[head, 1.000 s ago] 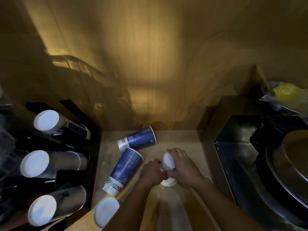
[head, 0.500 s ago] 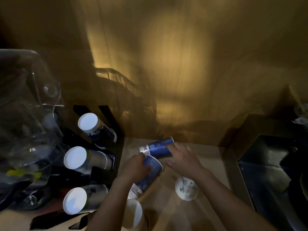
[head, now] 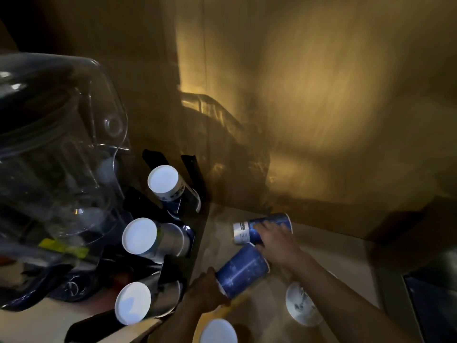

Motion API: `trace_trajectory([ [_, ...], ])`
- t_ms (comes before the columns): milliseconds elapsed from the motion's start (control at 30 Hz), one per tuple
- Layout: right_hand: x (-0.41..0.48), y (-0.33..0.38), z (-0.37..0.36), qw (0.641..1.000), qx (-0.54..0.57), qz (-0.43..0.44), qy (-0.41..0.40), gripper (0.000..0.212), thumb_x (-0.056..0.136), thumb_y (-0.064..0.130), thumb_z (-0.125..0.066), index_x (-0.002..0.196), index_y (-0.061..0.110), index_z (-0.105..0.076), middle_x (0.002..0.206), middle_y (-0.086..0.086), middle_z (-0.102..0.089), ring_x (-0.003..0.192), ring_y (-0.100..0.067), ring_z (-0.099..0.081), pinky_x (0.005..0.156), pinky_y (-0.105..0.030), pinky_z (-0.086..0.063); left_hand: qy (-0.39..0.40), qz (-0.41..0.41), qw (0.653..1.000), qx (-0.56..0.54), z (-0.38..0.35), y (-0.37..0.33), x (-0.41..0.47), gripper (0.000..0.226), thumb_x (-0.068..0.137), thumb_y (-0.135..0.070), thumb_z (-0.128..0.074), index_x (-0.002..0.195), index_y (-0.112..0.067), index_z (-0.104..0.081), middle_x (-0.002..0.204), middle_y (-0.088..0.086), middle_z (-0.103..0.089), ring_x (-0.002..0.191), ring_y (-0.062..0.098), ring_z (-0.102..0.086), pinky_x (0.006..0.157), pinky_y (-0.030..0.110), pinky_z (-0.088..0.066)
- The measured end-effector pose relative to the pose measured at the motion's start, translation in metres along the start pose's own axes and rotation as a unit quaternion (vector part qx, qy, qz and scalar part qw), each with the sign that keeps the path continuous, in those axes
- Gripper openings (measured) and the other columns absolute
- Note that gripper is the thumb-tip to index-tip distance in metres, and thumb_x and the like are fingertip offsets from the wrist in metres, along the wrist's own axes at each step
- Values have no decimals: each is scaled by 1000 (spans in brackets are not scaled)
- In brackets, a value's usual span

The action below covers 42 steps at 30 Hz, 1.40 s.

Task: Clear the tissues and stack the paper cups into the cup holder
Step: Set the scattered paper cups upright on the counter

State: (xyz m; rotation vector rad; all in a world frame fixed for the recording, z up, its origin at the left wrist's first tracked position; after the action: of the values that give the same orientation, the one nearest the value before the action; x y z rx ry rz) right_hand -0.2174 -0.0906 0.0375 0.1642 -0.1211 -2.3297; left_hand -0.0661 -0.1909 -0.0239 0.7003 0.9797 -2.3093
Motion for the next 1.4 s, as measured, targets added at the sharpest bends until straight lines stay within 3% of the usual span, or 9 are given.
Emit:
trace_trajectory([
  [233, 47, 12, -12, 998, -32, 50, 18, 42, 81, 29, -59, 119, 17, -44, 123, -8, -51, 113, -27, -46, 94, -39, -31, -148, -12, 983, -109, 42, -7, -28, 67, 73, -30, -71, 130, -21, -38, 130, 6, -51, 118, 25, -53, 97, 33, -45],
  [400, 68, 27, -32, 990, -86, 83, 69, 45, 82, 33, -57, 122, 15, -44, 126, -10, -51, 116, -29, -44, 95, -40, -30, -259, -54, 964, -34, 72, -28, -54, 67, 67, -34, -72, 124, -29, -36, 125, -4, -44, 117, 20, -41, 96, 32, -41],
  [600, 74, 28, -48, 985, -109, 105, 81, 48, 82, 31, -56, 124, 15, -39, 127, -9, -51, 116, -28, -45, 97, -41, -28, -288, -56, 955, -38, 76, -32, -49, 70, 72, -33, -70, 130, -22, -33, 130, -4, -41, 121, 16, -34, 101, 24, -31],
  [800, 75, 17, -29, 990, -86, 104, 47, 58, 77, 37, -59, 126, 13, -39, 126, -12, -51, 117, -30, -42, 97, -41, -28, -271, -103, 951, -102, 76, -43, -39, 66, 71, -32, -73, 128, -27, -41, 125, -4, -45, 118, 18, -38, 101, 30, -36],
  [967, 72, -2, 29, 995, 64, 43, -66, 66, 75, 42, -64, 128, 15, -35, 126, -8, -49, 114, -27, -46, 93, -38, -36, -247, -139, 947, -152, 71, -51, -25, 64, 70, -28, -76, 126, -37, -47, 124, -5, -48, 119, 21, -44, 103, 41, -39],
  [1133, 48, -21, 93, 954, 240, -28, -179, 74, 67, 29, -77, 129, 13, -39, 124, -13, -50, 113, -29, -48, 94, -43, -44, -240, -108, 926, -270, 69, -48, -8, 75, 56, -24, -85, 121, -33, -48, 120, 1, -55, 111, 25, -54, 94, 48, -49],
  [1200, 34, -24, 118, 930, 286, -18, -231, 67, 65, 22, -79, 122, 11, -45, 116, -10, -52, 107, -24, -50, 91, -33, -45, -236, -125, 925, -272, 68, -50, -3, 67, 57, -24, -85, 113, -35, -51, 117, -2, -57, 107, 22, -56, 92, 47, -51],
  [1300, 7, -28, 147, 893, 355, -22, -277, 62, 67, 20, -78, 118, 24, -43, 105, 18, -46, 94, 7, -45, 77, 2, -34, -219, -154, 923, -275, 66, -53, 1, 63, 59, -20, -85, 106, -45, -51, 119, -8, -57, 109, 17, -54, 93, 41, -51],
  [1400, -17, -21, 168, 871, 395, 0, -292, 62, 70, 22, -76, 117, 35, -37, 108, 21, -46, 100, 19, -43, 73, 4, -36, -208, -156, 919, -295, 64, -50, 6, 65, 60, -16, -85, 105, -47, -49, 123, -7, -55, 114, 18, -52, 97, 44, -49],
])
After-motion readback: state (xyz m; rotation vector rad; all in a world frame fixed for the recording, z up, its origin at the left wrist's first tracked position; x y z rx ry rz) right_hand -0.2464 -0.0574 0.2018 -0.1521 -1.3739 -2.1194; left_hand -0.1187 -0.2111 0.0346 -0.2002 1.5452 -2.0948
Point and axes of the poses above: each hand's wrist, its own x-axis towards the middle knuckle, its own z-axis out of the back of the hand, y = z × x, the point moved 8 cm from there along x, towards the middle knuckle
